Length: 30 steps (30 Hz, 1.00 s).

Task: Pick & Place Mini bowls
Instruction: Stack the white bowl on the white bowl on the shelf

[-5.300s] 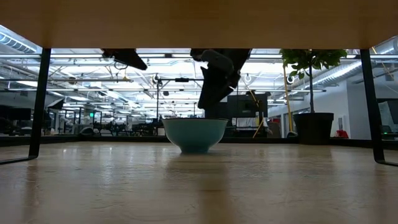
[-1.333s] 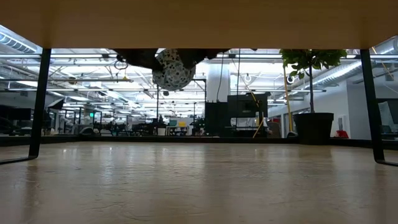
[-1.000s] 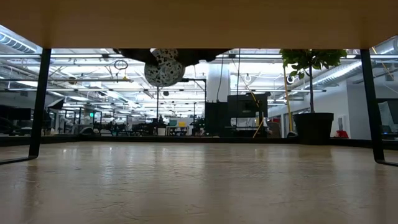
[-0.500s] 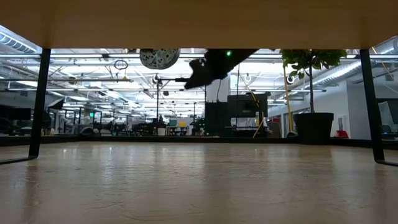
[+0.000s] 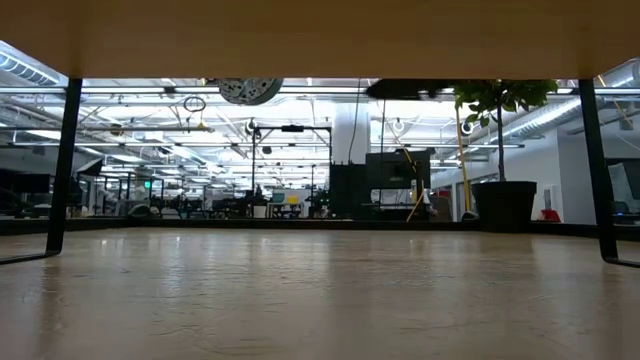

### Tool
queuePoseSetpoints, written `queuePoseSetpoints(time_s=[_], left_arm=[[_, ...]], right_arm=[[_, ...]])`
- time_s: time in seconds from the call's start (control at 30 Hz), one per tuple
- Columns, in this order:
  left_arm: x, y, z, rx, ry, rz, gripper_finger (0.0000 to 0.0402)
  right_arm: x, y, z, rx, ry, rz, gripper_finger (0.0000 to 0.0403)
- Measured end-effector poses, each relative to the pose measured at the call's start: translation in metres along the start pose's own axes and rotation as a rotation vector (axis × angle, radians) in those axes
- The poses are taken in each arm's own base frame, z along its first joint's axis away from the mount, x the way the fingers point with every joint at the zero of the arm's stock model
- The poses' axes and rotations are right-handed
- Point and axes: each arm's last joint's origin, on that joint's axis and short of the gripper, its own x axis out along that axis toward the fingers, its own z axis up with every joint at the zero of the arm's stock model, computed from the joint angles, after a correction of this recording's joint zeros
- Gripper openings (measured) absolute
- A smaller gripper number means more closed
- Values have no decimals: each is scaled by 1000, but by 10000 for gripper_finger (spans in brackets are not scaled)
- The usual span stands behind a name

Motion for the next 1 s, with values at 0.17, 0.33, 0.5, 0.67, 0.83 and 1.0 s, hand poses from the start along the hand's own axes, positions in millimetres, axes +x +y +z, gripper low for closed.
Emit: queuePoseSetpoints(time_s=[0.17,0.33,0.5,0.67,0.83,1.0], left_arm=[[0,0,-3,2,25,-2,11],[0,0,-4,-11,38,-1,11],[0,0,-4,-11,38,-1,11],[-1,-1,-3,-15,51,-64,11],[-12,3,24,-58,160,-209,11],[-37,6,61,-66,303,-338,11]], right_arm=[[-46,-13,-21,24,-74,44,182],[-82,-17,-51,92,-113,121,159],[-107,-19,-77,149,-189,101,114],[-120,-22,-77,166,-288,86,42],[-125,-24,-78,130,-287,68,10],[-125,-24,-86,64,-196,9,3]])
